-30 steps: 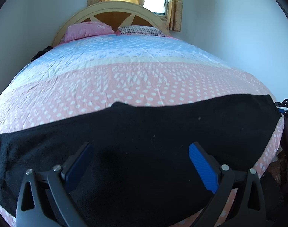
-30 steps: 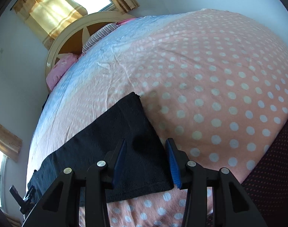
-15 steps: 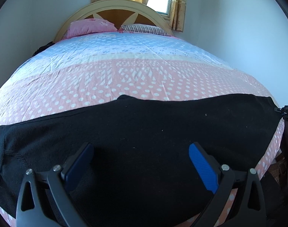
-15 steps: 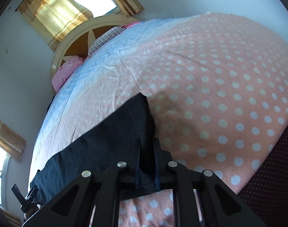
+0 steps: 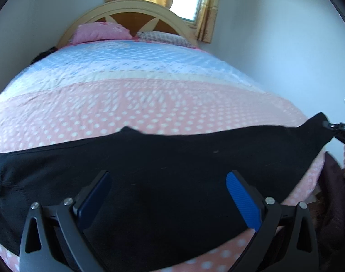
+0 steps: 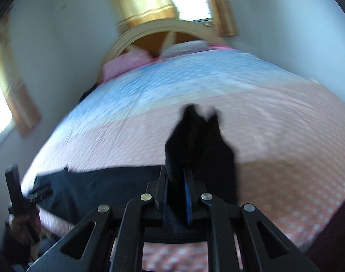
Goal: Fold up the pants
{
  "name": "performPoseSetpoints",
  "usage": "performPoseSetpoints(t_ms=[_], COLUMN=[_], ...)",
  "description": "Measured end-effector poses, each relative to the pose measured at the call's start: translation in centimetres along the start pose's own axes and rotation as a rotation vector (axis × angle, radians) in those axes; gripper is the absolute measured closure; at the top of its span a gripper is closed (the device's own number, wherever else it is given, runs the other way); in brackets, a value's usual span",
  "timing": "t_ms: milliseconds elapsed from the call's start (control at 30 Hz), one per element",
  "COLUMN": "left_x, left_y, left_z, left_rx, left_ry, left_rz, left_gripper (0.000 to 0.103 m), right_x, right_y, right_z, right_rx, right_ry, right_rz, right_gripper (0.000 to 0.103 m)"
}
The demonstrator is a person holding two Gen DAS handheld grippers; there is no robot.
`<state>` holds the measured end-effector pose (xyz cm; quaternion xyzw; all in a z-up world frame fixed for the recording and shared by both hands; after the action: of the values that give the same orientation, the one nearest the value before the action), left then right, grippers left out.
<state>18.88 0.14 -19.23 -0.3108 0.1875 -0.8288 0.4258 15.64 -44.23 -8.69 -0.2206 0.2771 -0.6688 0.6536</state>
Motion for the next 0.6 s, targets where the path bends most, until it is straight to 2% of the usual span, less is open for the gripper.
performPoseSetpoints(t_ms=[133,233,267,333,400,467,600], left_x=[1.4,2.5,3.0,4.1,5.0,5.8,7.5], left_y=[0.6,1.4,1.7,2.2,2.8,3.3,4.3], left_z=[0.3,0.2,0.2,0.2,0.3,0.4,1.0], left_rx=[-0.014,-0.033,-0.04,-0.054,-0.067,-0.081,-0.101], left_ry=[-0.007,0.014,0.027,0.057,0.083,0.1,0.104], left_rz=[-0.061,-0.082,-0.09,-0.105,-0.114,-0.123,-0.173], left_gripper=[0.0,0.0,0.0,0.0,0.0,0.0,0.001], right_x=[-6.6,-8.6,-8.9,-9.0,-8.7,-7.7,-4.1], right_y=[3.7,7.1,7.9,7.8,6.6,5.0,3.7], right_z=[-2.3,-4.9,-5.7,-6.0,-5.9,-5.1,-3.7], right_rx=[-0.059,-0.151,-0.181,-0.178,-0.213,-0.195,-0.136], right_ry=[-0.14,-0.2,-0.213,-0.229,-0.224,-0.187,-0.09], right_rz=[0.013,0.021,0.022,0.047,0.126,0.219,0.245], right_gripper=[0.091,0.086,0.08,0.074,0.065,0.064,0.063])
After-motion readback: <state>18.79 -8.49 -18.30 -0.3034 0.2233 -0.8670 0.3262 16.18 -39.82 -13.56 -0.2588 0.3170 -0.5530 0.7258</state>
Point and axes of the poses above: each gripper's, at about its wrist camera, not at the fingertips, and y roughly the way its jaws point, x to its right, z to its top, the point moved 8 cm from there along y, roughly the way its jaws point, and after that the axes turned 12 degrees about -z, right-handed, at the moved point
